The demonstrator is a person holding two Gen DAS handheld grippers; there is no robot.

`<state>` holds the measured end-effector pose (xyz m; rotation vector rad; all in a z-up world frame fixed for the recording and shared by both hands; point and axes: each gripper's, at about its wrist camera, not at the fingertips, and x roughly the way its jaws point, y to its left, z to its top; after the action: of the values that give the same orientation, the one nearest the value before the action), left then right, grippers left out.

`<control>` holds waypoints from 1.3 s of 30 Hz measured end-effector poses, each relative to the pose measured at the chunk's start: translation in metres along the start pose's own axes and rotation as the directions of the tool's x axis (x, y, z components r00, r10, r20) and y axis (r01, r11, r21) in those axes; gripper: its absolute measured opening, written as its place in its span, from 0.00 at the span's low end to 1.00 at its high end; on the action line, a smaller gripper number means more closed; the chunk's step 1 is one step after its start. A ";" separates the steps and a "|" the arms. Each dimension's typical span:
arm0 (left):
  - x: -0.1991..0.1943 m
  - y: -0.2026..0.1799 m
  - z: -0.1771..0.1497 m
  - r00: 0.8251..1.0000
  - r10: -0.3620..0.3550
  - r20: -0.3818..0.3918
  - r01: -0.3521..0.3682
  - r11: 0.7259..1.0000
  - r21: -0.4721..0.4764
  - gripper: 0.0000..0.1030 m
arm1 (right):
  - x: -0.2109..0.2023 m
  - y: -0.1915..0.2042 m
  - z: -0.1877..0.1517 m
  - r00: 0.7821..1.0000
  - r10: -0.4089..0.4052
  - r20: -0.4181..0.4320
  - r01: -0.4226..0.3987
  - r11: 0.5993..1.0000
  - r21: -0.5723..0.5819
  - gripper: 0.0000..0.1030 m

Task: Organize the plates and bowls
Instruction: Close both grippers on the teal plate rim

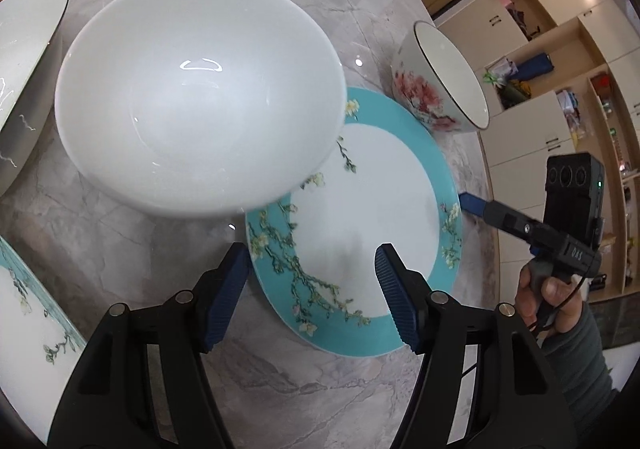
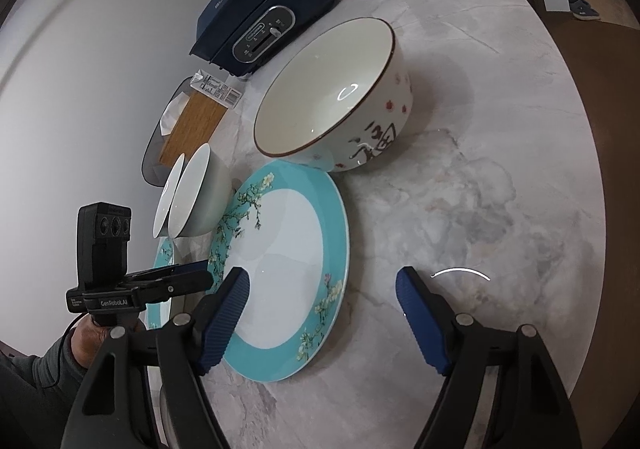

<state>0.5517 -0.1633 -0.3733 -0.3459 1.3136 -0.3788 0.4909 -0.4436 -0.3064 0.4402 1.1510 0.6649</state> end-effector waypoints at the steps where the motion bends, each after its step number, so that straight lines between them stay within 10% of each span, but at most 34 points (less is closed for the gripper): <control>1: 0.000 0.002 0.002 1.000 -0.005 0.003 0.005 1.000 -0.007 0.61 | 0.001 0.001 0.000 1.000 0.002 -0.007 -0.002 1.000 -0.007 0.75; 7: -0.001 0.008 0.005 1.000 0.014 0.011 -0.014 1.000 -0.010 0.32 | 0.009 0.007 0.006 1.000 0.000 -0.029 0.000 1.000 -0.021 0.71; 16: -0.001 0.015 0.006 0.999 0.033 -0.015 -0.033 0.999 -0.020 0.21 | 0.025 0.017 0.010 0.995 -0.047 -0.091 0.044 0.998 -0.041 0.49; 20: 0.002 0.019 0.008 0.999 0.032 -0.038 -0.033 0.999 -0.031 0.12 | 0.021 0.004 0.008 0.990 -0.107 -0.097 0.109 0.994 0.008 0.12; 39: -0.002 0.017 0.002 0.997 0.013 -0.070 -0.016 0.999 -0.036 0.10 | 0.013 0.002 -0.002 0.988 -0.124 -0.097 0.134 0.986 0.096 0.12</control>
<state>0.5541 -0.1476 -0.3787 -0.3564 1.3919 -0.3580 0.4917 -0.4327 -0.3150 0.4217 1.2924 0.5185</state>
